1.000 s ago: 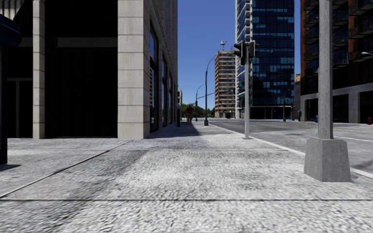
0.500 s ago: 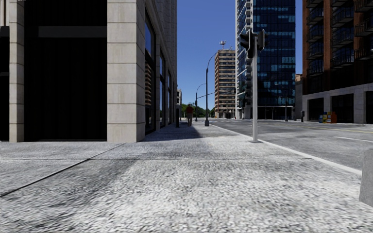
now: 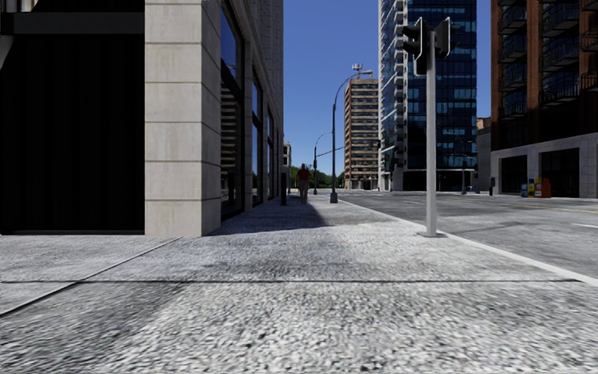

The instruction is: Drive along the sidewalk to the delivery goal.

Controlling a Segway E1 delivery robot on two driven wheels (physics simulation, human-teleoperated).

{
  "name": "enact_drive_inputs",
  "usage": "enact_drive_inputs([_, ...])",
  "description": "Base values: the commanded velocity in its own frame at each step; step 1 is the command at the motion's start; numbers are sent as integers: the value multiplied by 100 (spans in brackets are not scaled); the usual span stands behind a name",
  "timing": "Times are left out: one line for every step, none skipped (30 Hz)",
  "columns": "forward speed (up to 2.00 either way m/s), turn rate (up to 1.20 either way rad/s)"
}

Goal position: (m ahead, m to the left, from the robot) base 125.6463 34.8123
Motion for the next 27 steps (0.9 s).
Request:
enact_drive_inputs([200, 0])
enact_drive_inputs([200, 0])
enact_drive_inputs([200, 0])
enact_drive_inputs([200, 0])
enact_drive_inputs([200, 0])
enact_drive_inputs([200, 0])
enact_drive_inputs([200, 0])
enact_drive_inputs([200, 0])
enact_drive_inputs([200, 0])
enact_drive_inputs([200, 0])
enact_drive_inputs([200, 0])
enact_drive_inputs([200, 0])
enact_drive_inputs([200, 0])
enact_drive_inputs([200, 0])
enact_drive_inputs([200, 0])
enact_drive_inputs([200, 0])
enact_drive_inputs([200, 0])
enact_drive_inputs([200, 0])
enact_drive_inputs([200, 0])
enact_drive_inputs([200, 0])
enact_drive_inputs([200, 0])
enact_drive_inputs([200, 0])
enact_drive_inputs([200, 0])
enact_drive_inputs([200, 0])
enact_drive_inputs([200, 0])
enact_drive_inputs([200, 0])
enact_drive_inputs([200, 0])
